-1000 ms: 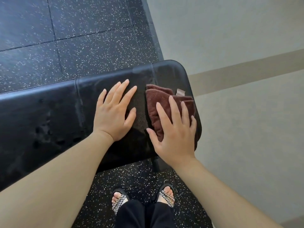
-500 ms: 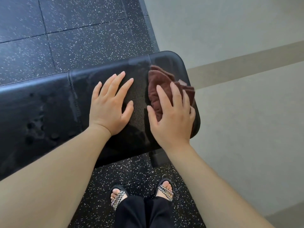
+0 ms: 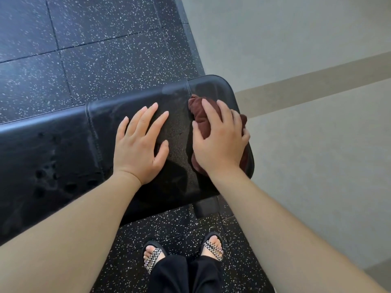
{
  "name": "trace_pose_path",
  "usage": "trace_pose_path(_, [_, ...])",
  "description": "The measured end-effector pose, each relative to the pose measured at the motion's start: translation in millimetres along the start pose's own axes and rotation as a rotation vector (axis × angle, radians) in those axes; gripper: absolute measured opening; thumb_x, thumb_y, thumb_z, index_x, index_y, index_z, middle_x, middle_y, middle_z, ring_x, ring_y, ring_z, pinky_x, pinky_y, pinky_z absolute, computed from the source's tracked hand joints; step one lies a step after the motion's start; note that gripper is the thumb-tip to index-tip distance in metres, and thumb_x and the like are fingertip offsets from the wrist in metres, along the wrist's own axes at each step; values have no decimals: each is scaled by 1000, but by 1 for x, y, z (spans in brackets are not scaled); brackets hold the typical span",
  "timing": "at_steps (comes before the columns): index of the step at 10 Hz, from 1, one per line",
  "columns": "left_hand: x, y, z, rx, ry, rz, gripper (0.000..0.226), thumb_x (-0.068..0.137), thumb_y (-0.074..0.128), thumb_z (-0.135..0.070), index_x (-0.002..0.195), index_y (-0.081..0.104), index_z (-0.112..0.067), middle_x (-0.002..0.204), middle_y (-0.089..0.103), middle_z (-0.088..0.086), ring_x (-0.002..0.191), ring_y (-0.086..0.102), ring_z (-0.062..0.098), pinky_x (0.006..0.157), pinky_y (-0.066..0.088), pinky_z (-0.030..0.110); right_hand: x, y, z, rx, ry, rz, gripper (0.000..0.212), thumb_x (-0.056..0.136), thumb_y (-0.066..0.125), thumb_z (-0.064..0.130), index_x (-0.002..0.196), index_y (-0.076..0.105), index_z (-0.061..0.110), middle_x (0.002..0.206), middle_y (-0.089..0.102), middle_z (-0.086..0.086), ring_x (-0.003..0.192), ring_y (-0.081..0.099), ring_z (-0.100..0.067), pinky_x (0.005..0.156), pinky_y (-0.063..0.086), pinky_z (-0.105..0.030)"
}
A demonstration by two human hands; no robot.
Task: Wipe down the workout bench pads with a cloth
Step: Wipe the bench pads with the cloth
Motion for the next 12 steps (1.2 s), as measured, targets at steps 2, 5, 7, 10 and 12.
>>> trace_pose_path(2, [1, -1, 0, 10, -15, 15, 62, 85, 34, -41, 144, 34, -24, 153, 27, 2, 140, 21, 22, 113, 9, 45, -62, -1, -5, -116, -54, 46, 78, 79, 47, 65, 146, 20, 35, 158, 13, -2, 142, 11, -35, 104, 21, -62])
trace_pose_path(5, [1, -1, 0, 5, -12, 20, 61, 85, 34, -40, 143, 35, -24, 153, 28, 2, 140, 22, 22, 113, 9, 43, -23, 12, -3, -34, -63, -110, 51, 80, 57, 40, 130, 49, 37, 141, 45, 1, 130, 36, -30, 93, 36, -58])
trace_pose_path(7, [1, 0, 1, 11, -2, 22, 62, 84, 36, -40, 143, 35, -24, 153, 29, 2, 140, 23, 23, 113, 11, 45, 61, 6, 14, 25, -109, -56, 49, 85, 55, 37, 133, 46, 35, 145, 40, 0, 133, 32, -29, 98, 35, -58])
trace_pose_path(10, [1, -1, 1, 1, 1, 58, 61, 84, 37, -41, 143, 33, -24, 152, 28, 3, 140, 21, 21, 112, 8, 44, -12, 8, -5, -2, -96, -126, 47, 80, 59, 37, 126, 53, 32, 135, 48, -2, 126, 40, -28, 88, 43, -53])
trace_pose_path(12, [6, -15, 16, -54, 100, 97, 57, 89, 32, -41, 143, 34, -25, 152, 30, -1, 139, 24, 18, 112, 5, 43, 32, 8, 12, 80, 11, -223, 40, 80, 65, 31, 119, 59, 28, 126, 54, -4, 113, 48, -32, 80, 48, -54])
Point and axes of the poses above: each hand's wrist, its own x-axis towards the middle knuckle, its own y-axis out of the palm, z = x × y, the point moved 2 cm from there along x, towards the middle knuckle
